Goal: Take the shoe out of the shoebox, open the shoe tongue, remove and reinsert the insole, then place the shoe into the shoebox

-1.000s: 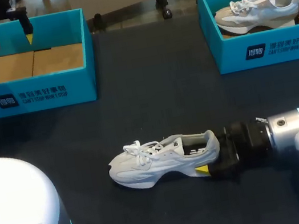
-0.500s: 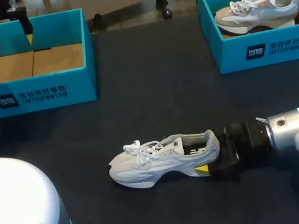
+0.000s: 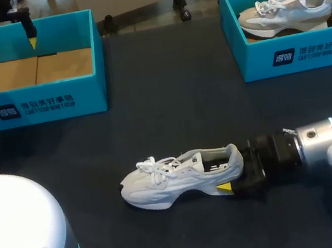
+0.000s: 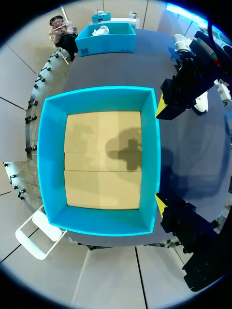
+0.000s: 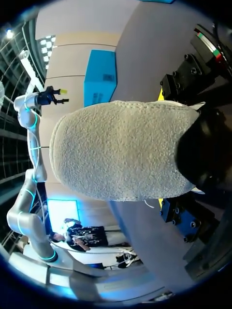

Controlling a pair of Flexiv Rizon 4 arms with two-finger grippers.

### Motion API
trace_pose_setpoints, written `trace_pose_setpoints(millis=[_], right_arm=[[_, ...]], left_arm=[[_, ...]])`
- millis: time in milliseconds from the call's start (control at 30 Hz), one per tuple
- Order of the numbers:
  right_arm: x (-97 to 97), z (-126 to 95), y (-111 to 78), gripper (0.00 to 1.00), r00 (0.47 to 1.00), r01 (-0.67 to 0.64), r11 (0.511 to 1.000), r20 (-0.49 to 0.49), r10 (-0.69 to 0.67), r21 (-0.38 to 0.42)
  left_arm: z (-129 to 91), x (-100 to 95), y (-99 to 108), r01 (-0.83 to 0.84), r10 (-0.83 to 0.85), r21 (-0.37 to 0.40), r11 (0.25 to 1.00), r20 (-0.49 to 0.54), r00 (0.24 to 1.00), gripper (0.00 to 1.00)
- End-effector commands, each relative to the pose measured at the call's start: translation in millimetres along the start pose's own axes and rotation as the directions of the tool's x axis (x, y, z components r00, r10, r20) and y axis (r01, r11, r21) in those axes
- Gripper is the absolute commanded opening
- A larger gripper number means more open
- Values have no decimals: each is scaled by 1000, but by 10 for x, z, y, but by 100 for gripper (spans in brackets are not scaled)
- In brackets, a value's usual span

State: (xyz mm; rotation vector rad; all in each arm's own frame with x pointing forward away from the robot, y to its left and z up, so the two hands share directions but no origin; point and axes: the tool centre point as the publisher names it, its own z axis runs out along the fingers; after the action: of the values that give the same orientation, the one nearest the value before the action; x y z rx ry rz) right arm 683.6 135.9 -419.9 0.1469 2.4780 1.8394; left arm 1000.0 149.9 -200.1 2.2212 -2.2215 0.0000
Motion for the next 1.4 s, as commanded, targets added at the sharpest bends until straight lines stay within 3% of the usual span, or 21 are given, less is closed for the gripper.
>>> trace_pose_setpoints(millis=[33,233,700,1133,1400], right_arm=[[-21,-6,23,0,1000,-1,1000,-13,2,10],[-22,-10,25,0,1000,-1,1000,-13,1,10],[-22,-10,25,0,1000,-1,1000,-13,1,10],[-22,-10,25,0,1000,-1,1000,-13,1,10],[-22,-10,25,0,1000,-1,1000,-13,1,10]], left_arm=[[0,0,0,0,0,0,1000,0,1000,100],[-30,-12,58,19,-19,-10,1000,-6,1000,100],[-225,28,684,106,-105,27,994,-30,994,100],[-301,396,1450,56,-54,34,998,-52,997,100],[-322,842,1810,65,-65,90,994,-1,998,100]])
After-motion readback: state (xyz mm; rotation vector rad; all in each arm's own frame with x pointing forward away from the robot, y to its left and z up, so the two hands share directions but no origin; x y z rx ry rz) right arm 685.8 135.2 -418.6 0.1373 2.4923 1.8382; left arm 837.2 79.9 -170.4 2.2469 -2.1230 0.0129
